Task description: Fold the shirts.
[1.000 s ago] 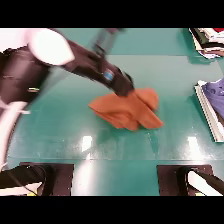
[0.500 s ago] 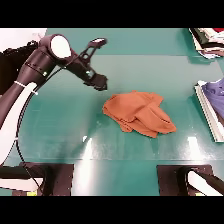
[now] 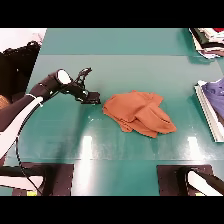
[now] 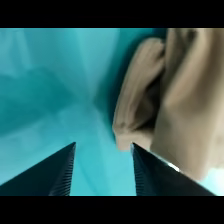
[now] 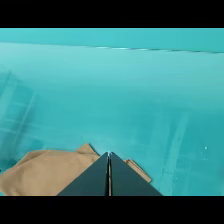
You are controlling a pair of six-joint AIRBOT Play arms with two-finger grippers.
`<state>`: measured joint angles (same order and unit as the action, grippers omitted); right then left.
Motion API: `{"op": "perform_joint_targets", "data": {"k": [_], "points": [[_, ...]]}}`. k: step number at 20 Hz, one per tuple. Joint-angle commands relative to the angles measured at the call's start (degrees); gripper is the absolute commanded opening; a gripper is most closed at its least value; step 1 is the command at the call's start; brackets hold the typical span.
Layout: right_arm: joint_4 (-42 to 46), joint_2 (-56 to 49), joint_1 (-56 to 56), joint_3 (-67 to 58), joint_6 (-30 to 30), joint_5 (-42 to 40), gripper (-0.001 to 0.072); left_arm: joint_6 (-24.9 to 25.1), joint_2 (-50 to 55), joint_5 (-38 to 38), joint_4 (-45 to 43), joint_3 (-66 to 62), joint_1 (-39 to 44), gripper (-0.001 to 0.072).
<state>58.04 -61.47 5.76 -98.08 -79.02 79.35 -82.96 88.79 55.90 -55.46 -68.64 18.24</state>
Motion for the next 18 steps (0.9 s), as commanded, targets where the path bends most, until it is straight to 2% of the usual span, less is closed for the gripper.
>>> {"op": "perform_joint_targets", "data": {"k": [1,7,8,9,10,13,16,17,18], "points": [[0.0,0.0,-0.1,-0.1,0.0,0.7,0.0013,3.1,1.9,-4.5,6.4,2.6,1.2,0.0419],[0.0,0.0,0.0,-0.1,0.0,1.5,0.0013,4.5,3.9,-8.4,8.2,2.6,5.6,0.0417],[0.1,0.0,0.0,-0.1,0.0,1.8,0.0013,4.1,3.9,-8.4,8.2,2.3,5.6,0.0391],[0.5,0.0,0.0,-0.1,0.0,2.3,0.0013,3.3,3.8,-8.2,8.1,1.7,5.3,0.0142],[0.8,0.0,0.0,0.0,0.0,3.0,0.0014,3.4,3.8,-7.3,8.0,0.8,4.8,0.0031],[4.1,0.0,0.0,4.2,0.0,6.1,0.0013,3.5,1.6,-3.1,7.6,-4.0,1.3,0.0022],[6.6,0.0,0.0,15.7,0.0,6.4,0.0014,4.0,-3.1,-2.7,5.9,-7.7,-2.5,0.0022],[6.5,0.0,0.0,20.9,0.0,5.5,0.0035,4.0,-4.5,-2.7,5.6,-8.5,-3.5,0.0022],[6.4,0.0,0.0,26.0,0.0,4.5,0.0216,4.0,-5.6,-2.8,4.9,-8.9,-4.1,0.0022]]}}
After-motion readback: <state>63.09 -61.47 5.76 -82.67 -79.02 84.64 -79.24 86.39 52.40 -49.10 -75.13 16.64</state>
